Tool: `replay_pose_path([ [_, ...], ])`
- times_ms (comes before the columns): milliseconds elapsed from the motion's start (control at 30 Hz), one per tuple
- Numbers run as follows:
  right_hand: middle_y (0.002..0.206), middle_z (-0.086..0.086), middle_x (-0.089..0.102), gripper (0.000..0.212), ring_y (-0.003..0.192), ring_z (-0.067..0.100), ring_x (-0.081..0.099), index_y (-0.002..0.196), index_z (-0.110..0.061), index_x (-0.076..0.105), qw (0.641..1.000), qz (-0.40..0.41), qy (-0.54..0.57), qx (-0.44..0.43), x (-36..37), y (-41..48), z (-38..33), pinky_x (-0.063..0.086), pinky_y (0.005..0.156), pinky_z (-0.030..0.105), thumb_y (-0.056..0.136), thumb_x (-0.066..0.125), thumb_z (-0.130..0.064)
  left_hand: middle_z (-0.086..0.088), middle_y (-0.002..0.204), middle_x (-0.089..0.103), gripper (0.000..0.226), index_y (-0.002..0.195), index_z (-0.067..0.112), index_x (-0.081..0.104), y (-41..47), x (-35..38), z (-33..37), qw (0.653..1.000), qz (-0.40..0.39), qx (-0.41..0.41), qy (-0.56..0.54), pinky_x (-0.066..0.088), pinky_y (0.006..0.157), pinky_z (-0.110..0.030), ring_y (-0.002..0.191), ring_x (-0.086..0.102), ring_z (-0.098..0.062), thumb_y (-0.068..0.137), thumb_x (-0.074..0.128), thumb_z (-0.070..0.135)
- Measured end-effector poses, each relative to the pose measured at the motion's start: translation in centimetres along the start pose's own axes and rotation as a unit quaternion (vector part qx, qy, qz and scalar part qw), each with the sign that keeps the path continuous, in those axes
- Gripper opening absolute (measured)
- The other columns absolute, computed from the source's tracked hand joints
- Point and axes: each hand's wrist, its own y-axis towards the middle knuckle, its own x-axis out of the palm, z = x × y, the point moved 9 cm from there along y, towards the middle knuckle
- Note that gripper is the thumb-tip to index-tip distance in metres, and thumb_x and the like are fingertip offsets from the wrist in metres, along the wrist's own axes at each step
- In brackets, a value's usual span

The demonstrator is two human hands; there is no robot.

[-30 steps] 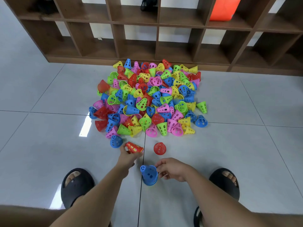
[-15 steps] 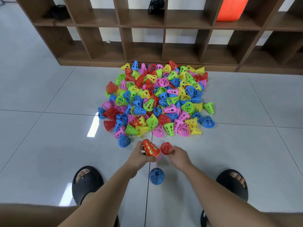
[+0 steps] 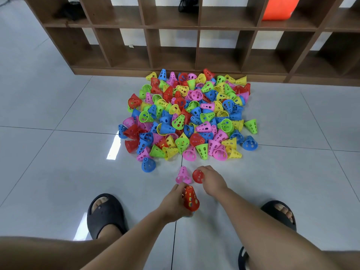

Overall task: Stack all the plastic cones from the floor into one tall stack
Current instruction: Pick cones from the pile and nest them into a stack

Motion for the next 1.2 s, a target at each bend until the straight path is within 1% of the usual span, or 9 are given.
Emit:
replay_pose_path([
  [167,0.114,0.004,0.056,0.031,0.101,0.030,0.064,0.108,-0.026,0.053,1.000,0.008,0.004,0.010,0.8,-0.9,0.3,0.056,0.089,0.040,0.088,0.063,-0.004,0.012,0.118,0.048,0.083,0.129,0.037,0.044,-0.1,1.0,-0.6,0.997,0.011,0.009,0.071,0.058,0.091,-0.036,0.106,0.060,-0.019,0.061,0.091,0.032],
  [267,0.109,0.005,0.057,0.028,0.098,0.029,0.063,0.100,-0.024,0.050,1.000,0.020,-0.001,0.013,1.0,-1.6,0.5,0.055,0.085,0.038,0.088,0.063,-0.003,0.012,0.116,0.046,0.074,0.123,0.037,0.044,-0.1,1.4,-1.0,0.994,0.027,0.021,0.102,0.059,0.084,-0.037,0.101,0.060,-0.020,0.063,0.087,0.030],
  [400,0.106,0.005,0.061,0.025,0.097,0.029,0.062,0.104,-0.019,0.054,0.998,0.042,0.025,0.028,0.0,-1.9,0.9,0.054,0.081,0.037,0.087,0.066,-0.006,0.013,0.114,0.043,0.060,0.118,0.038,0.044,-0.1,1.8,-1.7,0.991,0.065,0.031,0.112,0.057,0.074,-0.034,0.096,0.059,-0.020,0.071,0.081,0.027],
  [533,0.107,0.007,0.070,0.019,0.094,0.026,0.070,0.109,-0.025,0.054,0.987,0.083,0.132,0.043,-2.4,-2.1,0.6,0.061,0.078,0.037,0.096,0.063,-0.013,0.012,0.115,0.043,0.053,0.118,0.036,0.047,0.3,1.6,-2.0,0.987,0.114,0.038,0.109,0.052,0.073,-0.033,0.105,0.056,-0.021,0.075,0.077,0.028],
  [633,0.102,0.004,0.069,0.019,0.074,0.022,0.077,0.112,-0.027,0.054,0.966,0.100,0.234,0.048,-4.6,-2.5,-0.5,0.066,0.075,0.040,0.100,0.066,-0.017,0.011,0.116,0.045,0.054,0.120,0.035,0.049,1.1,1.2,-2.7,0.985,0.152,0.014,0.085,0.055,0.073,-0.038,0.108,0.056,-0.024,0.075,0.079,0.031],
  [733,0.100,0.002,0.069,0.020,0.061,0.019,0.076,0.114,-0.025,0.055,0.960,0.071,0.270,0.026,-6.2,-3.2,-2.6,0.066,0.073,0.035,0.101,0.067,-0.015,0.008,0.114,0.046,0.064,0.123,0.033,0.049,2.1,1.0,-3.3,0.982,0.177,-0.006,0.069,0.056,0.072,-0.039,0.105,0.058,-0.025,0.072,0.086,0.037],
  [900,0.103,-0.002,0.069,0.018,0.062,0.020,0.076,0.108,-0.026,0.059,0.975,-0.002,0.220,-0.024,-5.8,-3.8,-5.8,0.066,0.077,0.045,0.098,0.067,-0.014,0.005,0.124,0.050,0.093,0.137,0.028,0.045,3.6,0.3,-3.9,0.985,0.171,-0.018,0.029,0.059,0.082,-0.041,0.112,0.058,-0.022,0.061,0.095,0.046],
  [1067,0.105,-0.002,0.070,0.017,0.076,0.017,0.071,0.101,-0.026,0.061,0.991,-0.033,0.111,-0.073,-3.6,-4.1,-8.1,0.063,0.077,0.037,0.092,0.072,-0.017,0.007,0.122,0.053,0.086,0.133,0.032,0.048,3.3,-1.5,-6.5,0.990,0.139,-0.039,-0.006,0.051,0.083,-0.031,0.115,0.056,-0.016,0.063,0.096,0.039],
  [1200,0.097,-0.008,0.062,0.016,0.083,0.015,0.060,0.098,-0.019,0.068,0.992,-0.043,0.064,-0.102,-1.6,-3.9,-9.0,0.050,0.076,0.030,0.085,0.075,-0.014,0.003,0.125,0.054,0.078,0.133,0.032,0.049,3.4,-5.2,-9.0,0.981,0.174,-0.079,-0.023,0.050,0.080,-0.027,0.114,0.060,-0.020,0.070,0.094,0.027],
])
